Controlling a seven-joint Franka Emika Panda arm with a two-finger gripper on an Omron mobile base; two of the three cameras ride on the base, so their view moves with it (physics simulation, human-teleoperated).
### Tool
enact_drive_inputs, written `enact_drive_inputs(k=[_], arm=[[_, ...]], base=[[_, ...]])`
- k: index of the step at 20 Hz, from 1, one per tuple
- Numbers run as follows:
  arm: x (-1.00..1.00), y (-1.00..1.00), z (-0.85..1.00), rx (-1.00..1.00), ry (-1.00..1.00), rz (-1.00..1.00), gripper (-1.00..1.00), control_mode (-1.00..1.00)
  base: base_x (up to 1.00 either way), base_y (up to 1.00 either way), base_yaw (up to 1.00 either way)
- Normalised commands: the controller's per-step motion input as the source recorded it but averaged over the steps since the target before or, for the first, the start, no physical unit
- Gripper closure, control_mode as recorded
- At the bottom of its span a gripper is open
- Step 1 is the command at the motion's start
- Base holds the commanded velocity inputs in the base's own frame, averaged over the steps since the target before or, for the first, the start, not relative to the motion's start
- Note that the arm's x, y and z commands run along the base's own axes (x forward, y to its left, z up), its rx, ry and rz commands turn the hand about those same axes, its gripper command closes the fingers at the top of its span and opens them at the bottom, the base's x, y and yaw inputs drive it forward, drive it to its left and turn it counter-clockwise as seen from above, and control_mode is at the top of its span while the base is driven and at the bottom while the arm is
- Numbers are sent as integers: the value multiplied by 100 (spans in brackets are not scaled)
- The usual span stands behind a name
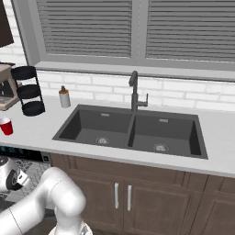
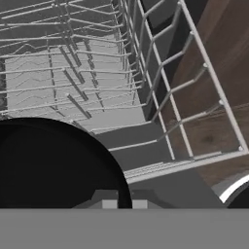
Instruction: Pick up the cup and bowl from the counter, place them in the dishwasher, and close the dishwasher door.
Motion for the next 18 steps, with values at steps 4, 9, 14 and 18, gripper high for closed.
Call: enact_drive_inputs(k=[4, 9, 14, 18], arm=[[-1, 0, -21, 0, 0, 0, 100, -100], [-1, 6, 24, 0, -14, 0, 100, -100], [23, 21, 21, 0, -9, 0, 100, -100], [45, 24, 5, 0, -3, 0, 100, -100]], base=[[0, 0, 0], [0, 0, 0], [0, 0, 0], [0, 0, 0]])
